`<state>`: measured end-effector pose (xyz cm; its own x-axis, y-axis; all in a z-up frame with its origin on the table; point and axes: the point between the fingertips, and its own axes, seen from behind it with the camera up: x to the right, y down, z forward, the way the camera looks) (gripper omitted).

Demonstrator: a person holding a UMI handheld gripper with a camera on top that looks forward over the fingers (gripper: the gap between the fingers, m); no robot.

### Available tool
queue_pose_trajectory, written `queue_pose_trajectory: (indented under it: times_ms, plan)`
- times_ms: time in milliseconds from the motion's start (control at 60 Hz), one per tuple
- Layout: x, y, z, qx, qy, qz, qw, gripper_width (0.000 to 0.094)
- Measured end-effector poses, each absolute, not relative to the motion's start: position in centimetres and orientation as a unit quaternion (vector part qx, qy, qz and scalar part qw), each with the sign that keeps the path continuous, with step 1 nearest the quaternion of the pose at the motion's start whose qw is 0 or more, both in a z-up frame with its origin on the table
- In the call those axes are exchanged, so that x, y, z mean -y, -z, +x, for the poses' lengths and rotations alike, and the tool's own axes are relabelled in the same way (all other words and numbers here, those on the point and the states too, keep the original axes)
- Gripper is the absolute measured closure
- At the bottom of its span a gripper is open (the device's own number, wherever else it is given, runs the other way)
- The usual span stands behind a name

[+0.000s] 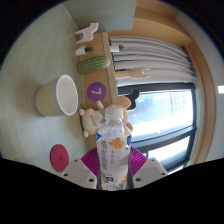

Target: Pour water

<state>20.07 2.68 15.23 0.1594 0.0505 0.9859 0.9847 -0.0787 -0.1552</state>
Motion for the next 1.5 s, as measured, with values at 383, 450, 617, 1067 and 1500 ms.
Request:
queue_pose_trajectory:
  times_ms: [383,450,617,1067,1500]
  plan:
    - [-5.9,-15.9,14.0,0.632,0.613,-0.314,0.355,0.0557]
    - [-6.1,-15.5,13.4,0.651,0.626,-0.28,0.325,0.0558]
    - [-6.0,-15.1,11.4,0.669,0.639,-0.221,0.309,0.0556]
    - [-5.7,-21.6,13.7,0.457,0.505,-0.497,0.538,0.0562]
    - [-5.3,-23.8,21.8,-0.006,0.049,-0.716,0.696,0.056]
